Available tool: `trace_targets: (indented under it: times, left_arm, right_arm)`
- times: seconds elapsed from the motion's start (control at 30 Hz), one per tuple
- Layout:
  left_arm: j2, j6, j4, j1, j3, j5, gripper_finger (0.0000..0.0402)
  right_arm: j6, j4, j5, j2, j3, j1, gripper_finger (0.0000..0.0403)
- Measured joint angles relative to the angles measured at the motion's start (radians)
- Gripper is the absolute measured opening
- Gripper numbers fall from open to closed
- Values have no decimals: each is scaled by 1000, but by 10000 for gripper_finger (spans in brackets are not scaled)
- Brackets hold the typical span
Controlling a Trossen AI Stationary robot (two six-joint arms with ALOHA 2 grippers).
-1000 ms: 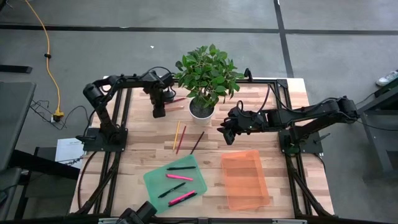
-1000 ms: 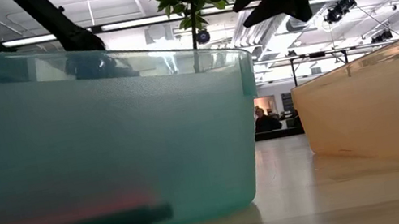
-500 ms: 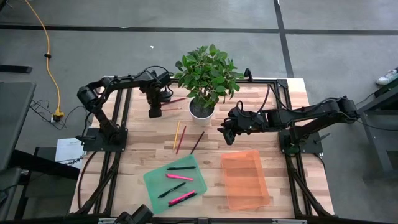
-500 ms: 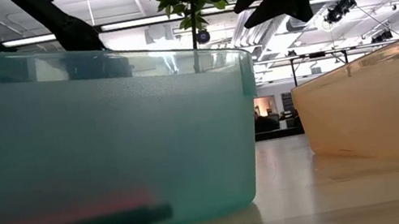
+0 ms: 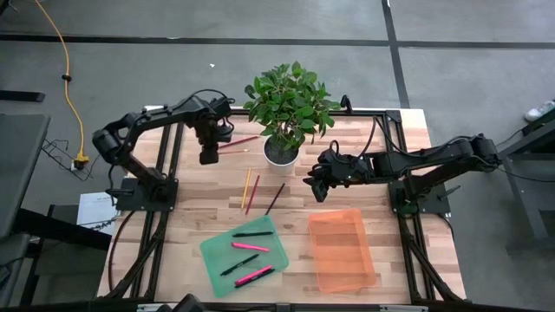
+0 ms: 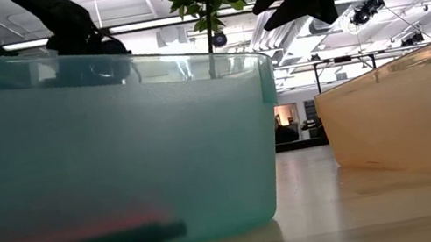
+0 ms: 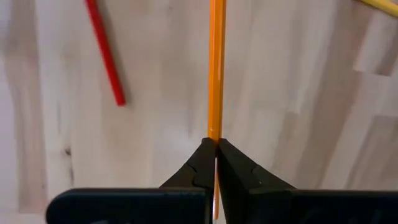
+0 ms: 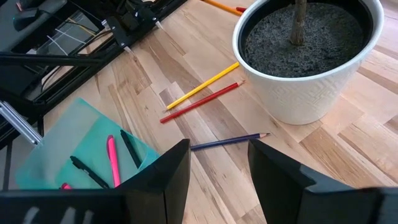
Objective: Sort pens & pencils
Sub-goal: Put the orange pencil into the orange bin
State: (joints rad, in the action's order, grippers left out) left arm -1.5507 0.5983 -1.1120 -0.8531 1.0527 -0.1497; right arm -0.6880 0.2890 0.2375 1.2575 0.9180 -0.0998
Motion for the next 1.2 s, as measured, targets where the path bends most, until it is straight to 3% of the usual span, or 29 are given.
trace_targets:
  times: [0.3,0.6,0.93,1.2]
  left_arm:
    - [126,-38,-111,146,0,-37,0]
    - [299,-236,-131,376,0,-51,0]
    - [473,-533,36,585,0,-52,0]
    - [505,-660,258,731,0,-12,0]
  right_arm:
    - [1,0,-18,0,0,0,154]
    - [7,-47,-75,0,0,-7,154]
    - [-13,-191,-80,0,0,-58,154]
    - [-6,-363,32,1,0,-126,154]
